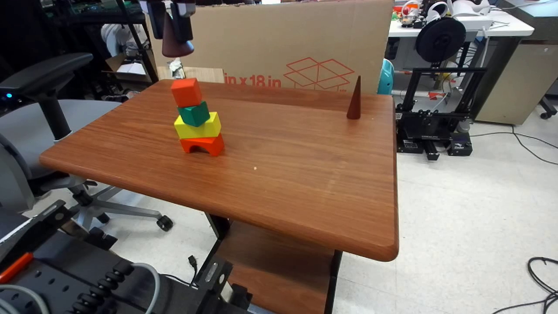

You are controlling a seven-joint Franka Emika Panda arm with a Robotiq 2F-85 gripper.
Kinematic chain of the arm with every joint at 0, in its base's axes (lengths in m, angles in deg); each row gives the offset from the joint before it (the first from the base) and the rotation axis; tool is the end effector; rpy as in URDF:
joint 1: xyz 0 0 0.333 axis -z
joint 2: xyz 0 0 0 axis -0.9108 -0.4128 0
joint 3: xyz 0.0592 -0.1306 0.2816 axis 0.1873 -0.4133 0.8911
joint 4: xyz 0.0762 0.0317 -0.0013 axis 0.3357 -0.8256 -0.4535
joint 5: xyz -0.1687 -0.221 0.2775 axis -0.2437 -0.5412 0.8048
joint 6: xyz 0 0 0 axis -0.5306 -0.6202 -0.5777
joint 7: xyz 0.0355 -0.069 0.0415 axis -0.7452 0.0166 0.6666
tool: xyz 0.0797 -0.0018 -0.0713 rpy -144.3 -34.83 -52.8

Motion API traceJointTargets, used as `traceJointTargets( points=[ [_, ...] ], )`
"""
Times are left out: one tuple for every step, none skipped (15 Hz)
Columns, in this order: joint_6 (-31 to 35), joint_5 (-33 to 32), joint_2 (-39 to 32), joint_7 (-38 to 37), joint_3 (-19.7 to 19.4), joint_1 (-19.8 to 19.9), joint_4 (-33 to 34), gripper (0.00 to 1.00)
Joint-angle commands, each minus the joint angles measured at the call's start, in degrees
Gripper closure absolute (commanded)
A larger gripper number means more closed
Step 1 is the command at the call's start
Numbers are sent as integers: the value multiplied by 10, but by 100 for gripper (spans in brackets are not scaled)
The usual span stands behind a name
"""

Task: Put the short cone on top of the stack of blocks

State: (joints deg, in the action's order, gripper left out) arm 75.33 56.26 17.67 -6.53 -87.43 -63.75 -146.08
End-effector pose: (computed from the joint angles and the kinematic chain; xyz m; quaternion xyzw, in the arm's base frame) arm 0.5539 -0.0103 0.3354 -0.9968 -0.0119 0.0752 0.0249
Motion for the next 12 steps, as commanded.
traceJointTargets(
  points=[
    [6,7,5,-20,-1,-7,-13,92],
    [6,6,3,-26,-2,-8,-14,92],
    [5,6,2,-31,-2,-8,-14,92],
    [4,5,0,-36,-2,-8,-13,92],
    [2,6,-3,-38,-3,-8,-12,92],
    [1,6,-5,-40,-3,-8,-10,92],
    [0,6,-7,-44,-3,-8,-9,92],
    [4,6,-9,-48,-3,-8,-9,92],
    [11,5,-11,-52,-3,-8,-12,92],
    [15,5,-14,-58,-3,-9,-13,92],
    [15,4,-17,-62,-4,-9,-12,92],
    [17,3,-20,-67,-4,-9,-12,92]
  ],
)
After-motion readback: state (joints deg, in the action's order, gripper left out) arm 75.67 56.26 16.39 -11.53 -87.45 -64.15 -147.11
